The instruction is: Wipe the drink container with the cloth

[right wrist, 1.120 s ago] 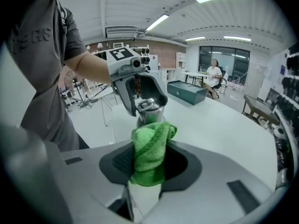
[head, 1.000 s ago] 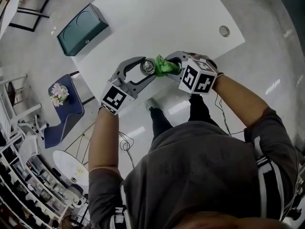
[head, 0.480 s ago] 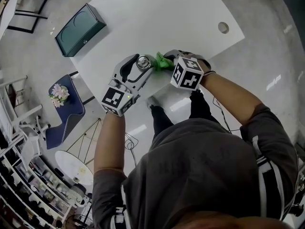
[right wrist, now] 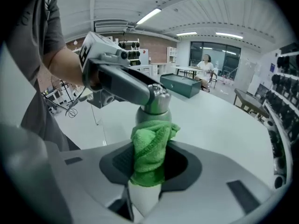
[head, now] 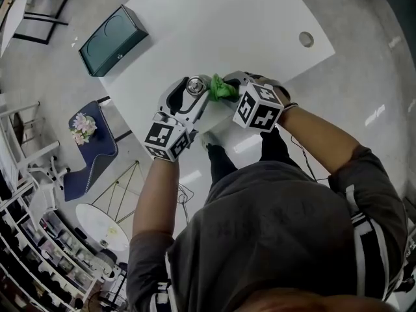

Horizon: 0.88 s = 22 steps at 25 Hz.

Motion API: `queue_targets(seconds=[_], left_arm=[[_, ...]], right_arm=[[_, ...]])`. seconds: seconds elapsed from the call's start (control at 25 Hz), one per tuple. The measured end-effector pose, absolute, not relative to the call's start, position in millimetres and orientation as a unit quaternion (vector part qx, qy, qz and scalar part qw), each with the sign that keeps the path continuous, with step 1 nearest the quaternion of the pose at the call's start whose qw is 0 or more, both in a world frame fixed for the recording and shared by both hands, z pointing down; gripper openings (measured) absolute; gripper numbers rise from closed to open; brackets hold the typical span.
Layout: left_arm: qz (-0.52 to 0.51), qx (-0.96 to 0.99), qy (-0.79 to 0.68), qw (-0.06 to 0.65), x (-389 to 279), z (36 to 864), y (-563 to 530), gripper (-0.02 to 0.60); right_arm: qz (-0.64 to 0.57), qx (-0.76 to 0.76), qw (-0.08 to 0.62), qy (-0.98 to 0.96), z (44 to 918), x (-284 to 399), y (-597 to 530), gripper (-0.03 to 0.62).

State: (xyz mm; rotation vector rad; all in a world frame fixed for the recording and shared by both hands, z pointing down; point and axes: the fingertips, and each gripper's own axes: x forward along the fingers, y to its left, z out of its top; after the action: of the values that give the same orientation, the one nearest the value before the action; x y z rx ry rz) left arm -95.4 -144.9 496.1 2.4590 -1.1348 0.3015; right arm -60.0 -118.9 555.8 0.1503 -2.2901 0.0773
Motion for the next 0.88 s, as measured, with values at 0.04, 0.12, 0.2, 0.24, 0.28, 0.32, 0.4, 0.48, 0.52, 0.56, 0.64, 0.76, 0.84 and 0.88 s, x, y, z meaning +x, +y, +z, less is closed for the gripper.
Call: queue_targets(seconds=[0.04, 0.12, 0.2, 0.24, 0.28, 0.32, 0.4, 0.48, 0.52, 0.56, 0.64, 0.76, 0.84, 0.88], left_arm=[[0.107, 0.883, -0.407, 0.209, -96.6, 496.4, -144.4, 0.249], [0.109, 0.884, -0.405, 0.208, -95.4, 497.2, -141.5, 0.249], [0.112, 0.886, -0.401, 0.205, -90.6, 498.2, -138.3, 0.249], [0.113, 0.887, -0.399, 0.205, -89.0, 498.6, -137.6, 0.249], [0.114, 0.887, -0.396, 0.206, -88.7, 498.9, -137.5, 0.250], [0.120, 0.889, -0.390, 0.207, -88.9, 499.4, -137.2, 0.252], [0.151, 0.898, -0.361, 0.202, -87.8, 501.1, -133.8, 0.252], [0.202, 0.913, -0.306, 0.180, -84.1, 502.6, -126.6, 0.269], [0.230, 0.920, -0.274, 0.161, -82.5, 502.6, -122.9, 0.288], [0.255, 0.926, -0.242, 0.139, -81.1, 501.5, -119.8, 0.299], [0.299, 0.933, -0.182, 0.088, -78.1, 497.2, -117.1, 0.305], [0.345, 0.932, -0.111, 0.019, -73.0, 495.7, -118.9, 0.307], [0.369, 0.926, -0.076, -0.004, -70.6, 502.5, -118.9, 0.305], [0.374, 0.925, -0.064, -0.007, -69.6, 506.1, -118.5, 0.253]], right_arm=[[0.034, 0.060, 0.420, -0.905, 565.5, -59.9, -117.8, 0.120], [0.037, 0.060, 0.441, -0.895, 587.1, -58.3, -115.1, 0.121], [0.043, 0.062, 0.451, -0.889, 602.9, -55.7, -112.9, 0.123], [0.046, 0.062, 0.451, -0.889, 605.5, -54.9, -112.8, 0.123], [0.047, 0.060, 0.450, -0.890, 605.7, -54.4, -113.2, 0.123], [0.047, 0.057, 0.449, -0.890, 604.7, -54.0, -113.7, 0.123], [0.044, 0.048, 0.451, -0.890, 602.3, -51.6, -114.7, 0.123], [0.039, 0.040, 0.453, -0.890, 600.1, -48.2, -115.9, 0.123], [0.037, 0.037, 0.452, -0.890, 598.8, -47.0, -116.1, 0.123], [0.036, 0.035, 0.451, -0.891, 597.0, -46.1, -115.9, 0.123], [0.034, 0.033, 0.447, -0.893, 591.1, -44.0, -114.9, 0.123], [0.033, 0.041, 0.434, -0.899, 574.8, -40.1, -113.9, 0.123], [0.032, 0.051, 0.420, -0.905, 558.4, -39.5, -113.9, 0.123], [0.030, 0.055, 0.412, -0.909, 549.5, -40.4, -114.3, 0.123]])
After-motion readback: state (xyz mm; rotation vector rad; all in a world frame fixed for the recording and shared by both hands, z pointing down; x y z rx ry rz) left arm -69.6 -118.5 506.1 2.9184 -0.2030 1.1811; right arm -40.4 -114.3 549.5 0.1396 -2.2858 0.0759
